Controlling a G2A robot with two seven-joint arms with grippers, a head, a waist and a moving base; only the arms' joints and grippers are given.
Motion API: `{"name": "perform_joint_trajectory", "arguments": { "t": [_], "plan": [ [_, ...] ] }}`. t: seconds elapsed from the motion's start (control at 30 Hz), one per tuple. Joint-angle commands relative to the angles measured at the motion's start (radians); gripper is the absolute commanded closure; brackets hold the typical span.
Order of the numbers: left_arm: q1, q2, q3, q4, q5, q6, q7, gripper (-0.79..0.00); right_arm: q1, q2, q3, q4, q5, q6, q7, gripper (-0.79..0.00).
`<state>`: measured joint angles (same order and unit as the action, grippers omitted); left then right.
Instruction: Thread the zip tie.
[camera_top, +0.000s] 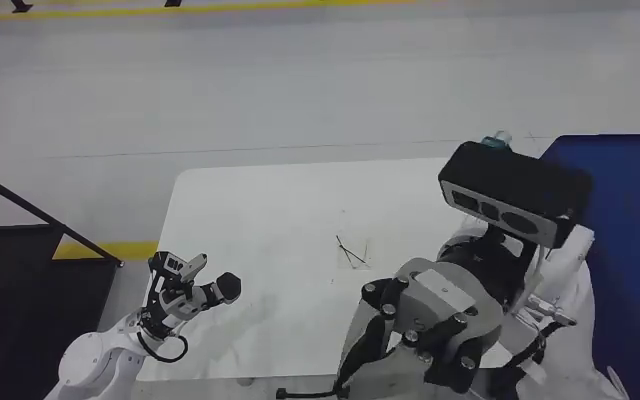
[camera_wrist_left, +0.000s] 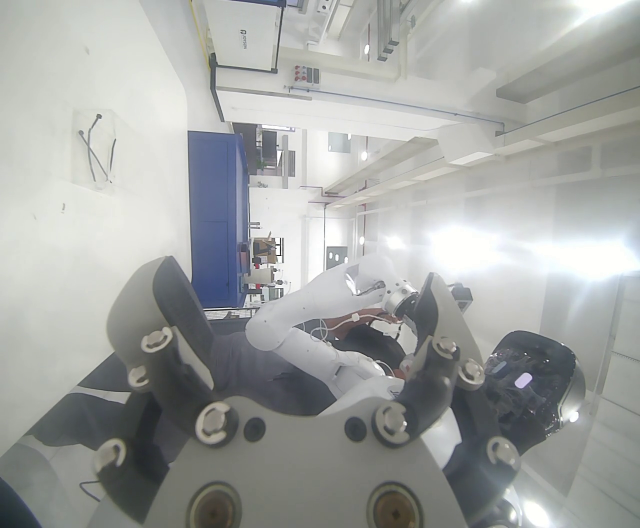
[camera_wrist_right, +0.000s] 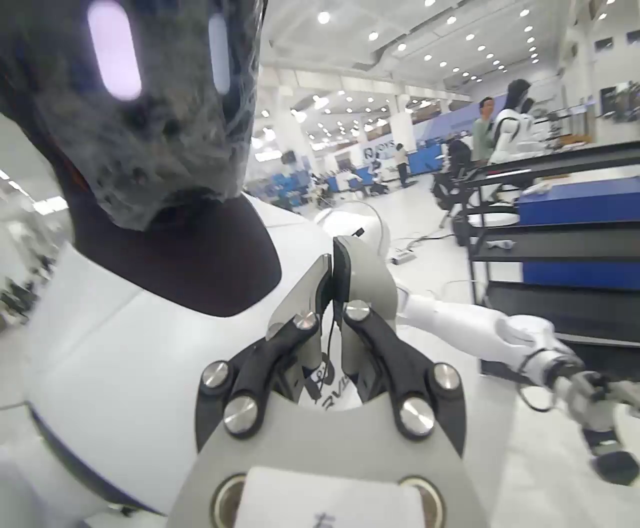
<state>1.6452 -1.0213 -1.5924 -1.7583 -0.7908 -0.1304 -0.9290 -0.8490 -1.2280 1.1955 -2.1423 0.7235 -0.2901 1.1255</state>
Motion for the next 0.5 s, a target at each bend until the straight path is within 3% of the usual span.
{"name": "perform_joint_trajectory", "arguments": {
  "t": [0.0,0.1,0.23,0.33,0.47],
  "plan": [
    [0.0,0.0,0.0,0.0,0.0,0.0,0.0,-0.785,-0.005,0.0,-0.015,0.035,0.059,0.046,0.029,0.0],
    [0.0,0.0,0.0,0.0,0.0,0.0,0.0,-0.785,-0.023,-0.003,-0.021,0.093,0.148,0.05,0.01,0.0],
    [0.0,0.0,0.0,0.0,0.0,0.0,0.0,-0.785,-0.028,0.009,0.026,0.188,-0.017,0.0,0.09,0.0],
    [0.0,0.0,0.0,0.0,0.0,0.0,0.0,-0.785,-0.062,0.026,0.084,0.398,-0.07,-0.063,0.232,0.0],
    [0.0,0.0,0.0,0.0,0.0,0.0,0.0,-0.785,-0.112,0.047,0.186,0.597,-0.075,-0.105,0.3,0.0]
  ]
}}
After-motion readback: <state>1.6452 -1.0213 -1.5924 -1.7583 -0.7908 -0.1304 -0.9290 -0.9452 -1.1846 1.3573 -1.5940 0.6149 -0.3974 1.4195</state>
